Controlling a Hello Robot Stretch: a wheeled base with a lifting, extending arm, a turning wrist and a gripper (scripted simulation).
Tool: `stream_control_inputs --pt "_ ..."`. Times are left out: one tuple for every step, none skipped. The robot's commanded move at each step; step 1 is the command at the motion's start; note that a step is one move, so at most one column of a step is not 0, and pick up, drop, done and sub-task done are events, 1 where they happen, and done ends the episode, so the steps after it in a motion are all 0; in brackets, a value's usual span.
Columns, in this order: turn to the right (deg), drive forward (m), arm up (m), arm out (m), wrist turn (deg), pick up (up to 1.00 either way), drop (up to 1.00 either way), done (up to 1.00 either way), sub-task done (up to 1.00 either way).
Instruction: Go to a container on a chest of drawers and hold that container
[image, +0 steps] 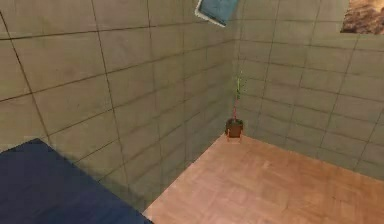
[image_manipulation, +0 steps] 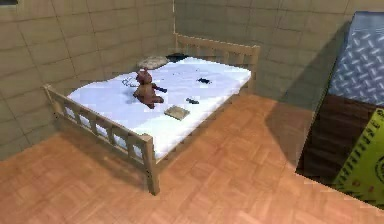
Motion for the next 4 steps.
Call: stream_control_inputs --pt "-45.0 0.0 0.0 0.0 0.0 0.0 0.0 0.0 0.0" --pt "-45.0 0.0 0.0 0.0 0.0 0.0 0.0 0.0 0.0" --pt "-45.0 0.0 0.0 0.0 0.0 0.0 0.0 0.0 0.0" --pt "-9.0 0.0 0.0 0.0 0.0 0.0 0.0 0.0 0.0"
